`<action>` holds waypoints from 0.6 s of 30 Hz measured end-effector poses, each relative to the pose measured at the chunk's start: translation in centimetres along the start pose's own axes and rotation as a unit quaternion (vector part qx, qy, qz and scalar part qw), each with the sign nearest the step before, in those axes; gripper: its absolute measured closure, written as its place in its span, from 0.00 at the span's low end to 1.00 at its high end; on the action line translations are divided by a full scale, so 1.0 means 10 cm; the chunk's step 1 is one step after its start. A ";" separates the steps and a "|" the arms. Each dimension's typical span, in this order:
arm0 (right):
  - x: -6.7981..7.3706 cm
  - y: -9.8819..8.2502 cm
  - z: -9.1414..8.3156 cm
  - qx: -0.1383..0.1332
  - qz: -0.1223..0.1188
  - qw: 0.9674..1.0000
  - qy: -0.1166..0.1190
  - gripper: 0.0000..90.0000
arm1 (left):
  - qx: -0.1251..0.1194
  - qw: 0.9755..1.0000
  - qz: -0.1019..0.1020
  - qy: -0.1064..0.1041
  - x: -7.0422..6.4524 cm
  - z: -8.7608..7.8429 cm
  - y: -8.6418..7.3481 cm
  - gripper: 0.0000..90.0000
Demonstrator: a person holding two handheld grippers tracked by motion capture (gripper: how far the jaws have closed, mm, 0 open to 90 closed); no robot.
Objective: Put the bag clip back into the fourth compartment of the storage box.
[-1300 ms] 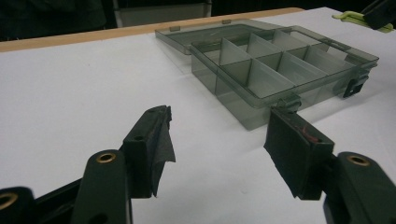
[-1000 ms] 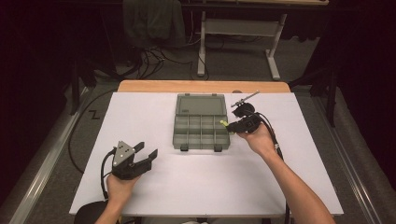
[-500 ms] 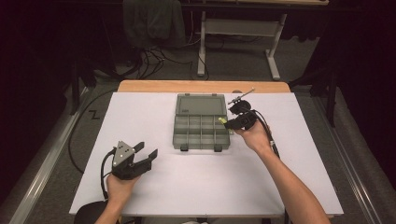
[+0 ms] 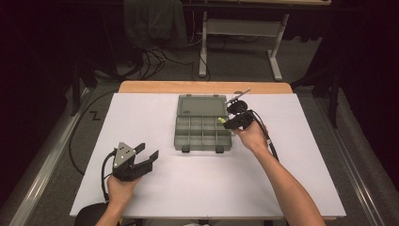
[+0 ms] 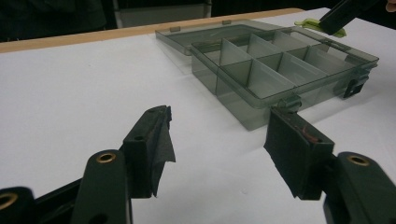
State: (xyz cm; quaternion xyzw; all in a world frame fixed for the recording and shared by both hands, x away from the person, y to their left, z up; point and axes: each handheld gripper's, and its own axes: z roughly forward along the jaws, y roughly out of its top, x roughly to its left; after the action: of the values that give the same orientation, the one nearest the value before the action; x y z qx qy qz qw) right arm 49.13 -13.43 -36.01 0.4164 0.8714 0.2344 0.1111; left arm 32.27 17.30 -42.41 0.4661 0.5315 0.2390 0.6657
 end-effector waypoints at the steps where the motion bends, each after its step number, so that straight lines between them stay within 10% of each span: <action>1: 0.00 0.01 0.01 0.001 -0.002 1.000 0.000 0.89 | 0.000 1.000 0.000 0.000 0.00 0.00 0.00 0.44; 18: 0.01 0.06 0.14 0.006 0.006 1.000 -0.013 0.88 | 0.000 1.000 -0.001 -0.001 0.00 0.00 0.00 0.44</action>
State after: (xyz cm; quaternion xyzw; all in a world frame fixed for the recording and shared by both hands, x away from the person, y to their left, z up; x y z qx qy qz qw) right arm 50.00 -12.57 -36.98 0.4250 0.8689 0.2244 0.1187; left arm 32.24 17.35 -42.38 0.4660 0.5312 0.2381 0.6663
